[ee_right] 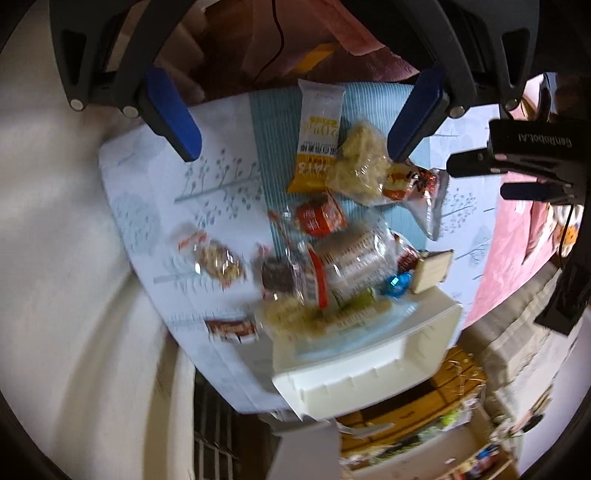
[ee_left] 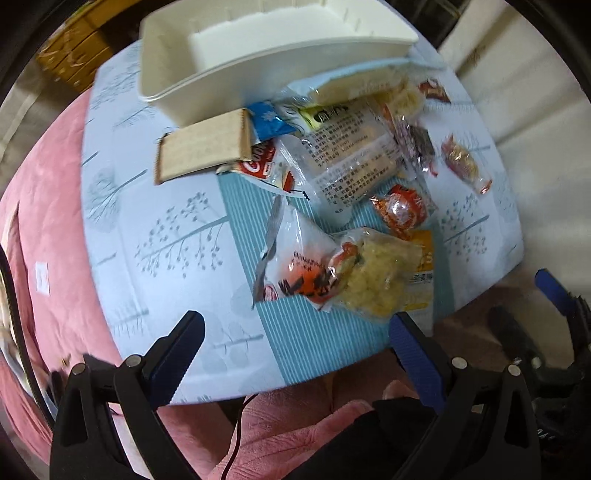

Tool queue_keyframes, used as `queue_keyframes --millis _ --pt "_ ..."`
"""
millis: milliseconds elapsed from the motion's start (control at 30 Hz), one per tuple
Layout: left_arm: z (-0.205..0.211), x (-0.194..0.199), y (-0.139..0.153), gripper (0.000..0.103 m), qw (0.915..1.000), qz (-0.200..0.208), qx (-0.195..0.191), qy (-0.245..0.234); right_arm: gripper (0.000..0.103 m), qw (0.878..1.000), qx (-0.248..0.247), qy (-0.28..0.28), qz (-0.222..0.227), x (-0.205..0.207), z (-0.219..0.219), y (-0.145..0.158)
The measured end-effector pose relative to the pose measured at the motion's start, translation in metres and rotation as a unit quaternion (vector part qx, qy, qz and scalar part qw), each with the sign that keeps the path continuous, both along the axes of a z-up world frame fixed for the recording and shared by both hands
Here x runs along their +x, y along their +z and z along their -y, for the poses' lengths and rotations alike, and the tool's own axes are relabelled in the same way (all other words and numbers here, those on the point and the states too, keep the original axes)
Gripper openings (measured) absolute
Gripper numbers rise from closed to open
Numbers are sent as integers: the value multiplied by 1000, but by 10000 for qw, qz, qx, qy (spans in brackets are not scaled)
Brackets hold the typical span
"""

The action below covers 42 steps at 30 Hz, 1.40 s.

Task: Organize snacks
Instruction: 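Grasp the white-red chip bag with the left tool while the right grasps the OATS bar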

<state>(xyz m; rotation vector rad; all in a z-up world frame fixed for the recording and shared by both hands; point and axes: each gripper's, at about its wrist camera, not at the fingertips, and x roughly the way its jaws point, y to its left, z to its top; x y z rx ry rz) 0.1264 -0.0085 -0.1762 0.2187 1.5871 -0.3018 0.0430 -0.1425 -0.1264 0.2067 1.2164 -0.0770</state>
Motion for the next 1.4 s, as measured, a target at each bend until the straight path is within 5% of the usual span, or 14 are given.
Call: queue_keyframes --millis 333,533,700,933,1067,1400 --pt "17 25 -45 98 9967 -345 126 -728 99 9939 91 -679 -863 -7 -10 -67" --pt "23 34 -69 81 9937 -580 173 -941 91 9901 84 -705 -1210 -6 -24 -100" --pt "28 40 -88 80 9916 -838 154 -971 77 9869 12 -680 -1462 -6 -34 -120" --pt "29 53 -101 74 9910 -1007 15 -881 65 9860 -170 -633 -1530 -4 -40 -129" --pt "25 61 -106 68 9913 -1046 -32 -798 49 9846 -269 -642 -1604 3 -41 -129" --pt "-1 54 -83 65 9913 -1033 -213 -787 43 9800 88 -864 -1789 13 -20 -115"
